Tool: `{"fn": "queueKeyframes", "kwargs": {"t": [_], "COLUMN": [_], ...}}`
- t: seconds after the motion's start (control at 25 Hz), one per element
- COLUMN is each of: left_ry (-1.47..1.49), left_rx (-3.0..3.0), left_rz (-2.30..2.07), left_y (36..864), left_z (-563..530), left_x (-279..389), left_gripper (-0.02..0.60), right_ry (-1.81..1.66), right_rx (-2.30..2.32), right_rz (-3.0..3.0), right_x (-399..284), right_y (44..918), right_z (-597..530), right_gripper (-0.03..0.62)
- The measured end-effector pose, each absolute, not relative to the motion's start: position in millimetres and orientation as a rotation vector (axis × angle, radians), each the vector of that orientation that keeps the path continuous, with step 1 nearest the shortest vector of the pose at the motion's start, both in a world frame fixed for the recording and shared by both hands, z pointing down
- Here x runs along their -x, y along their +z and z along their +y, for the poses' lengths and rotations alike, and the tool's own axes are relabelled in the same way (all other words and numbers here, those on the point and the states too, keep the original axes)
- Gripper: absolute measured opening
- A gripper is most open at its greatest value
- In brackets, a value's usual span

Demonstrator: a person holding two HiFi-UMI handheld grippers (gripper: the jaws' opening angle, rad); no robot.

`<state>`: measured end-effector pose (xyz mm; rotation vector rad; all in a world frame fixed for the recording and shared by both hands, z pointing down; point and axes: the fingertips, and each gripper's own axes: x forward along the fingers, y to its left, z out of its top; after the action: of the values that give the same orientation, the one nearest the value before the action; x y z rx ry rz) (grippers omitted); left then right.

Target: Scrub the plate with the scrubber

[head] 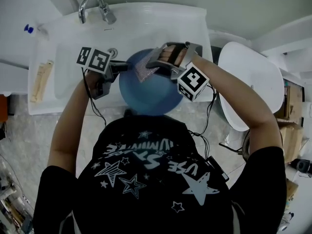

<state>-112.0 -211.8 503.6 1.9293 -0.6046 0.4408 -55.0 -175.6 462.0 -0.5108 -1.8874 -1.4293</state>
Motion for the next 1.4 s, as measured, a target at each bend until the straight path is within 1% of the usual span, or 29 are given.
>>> {"fn": "queueKeyframes", "kwargs": {"t": [0.16, 0.56, 0.88, 1.2, 1.4], "left_ry": [0.4, 0.298, 0.214, 0.078, -0.034], "left_rx": [-1.907, -1.884, -1.87, -1.805, -1.731], "left_rz": [-0.616, -0.66, -0.759, -0.94, -1.041], "left_y": [503.1, 497.1, 494.8, 497.0, 500.2], "left_z": [-216.0, -233.9, -251.2, -270.2, -278.2], "left_x": [110.3, 118.7, 130.8, 140.6, 147.0], "left_gripper": [0.037, 0.038, 0.04, 0.044, 0.044], "right_ry": [-1.446, -1.29, -1.13, -0.753, -0.591], "right_rx": [0.494, 0.316, 0.016, -0.429, -0.548], "right_rz": [-1.891, -1.93, -1.961, -1.923, -1.826], "right_x": [56.5, 34.3, 17.8, 1.7, -5.4], "right_y": [470.2, 471.7, 473.3, 480.7, 486.2], "right_z": [-183.1, -215.8, -242.0, -281.4, -280.0], "right_gripper": [0.08, 0.081, 0.081, 0.08, 0.08]}}
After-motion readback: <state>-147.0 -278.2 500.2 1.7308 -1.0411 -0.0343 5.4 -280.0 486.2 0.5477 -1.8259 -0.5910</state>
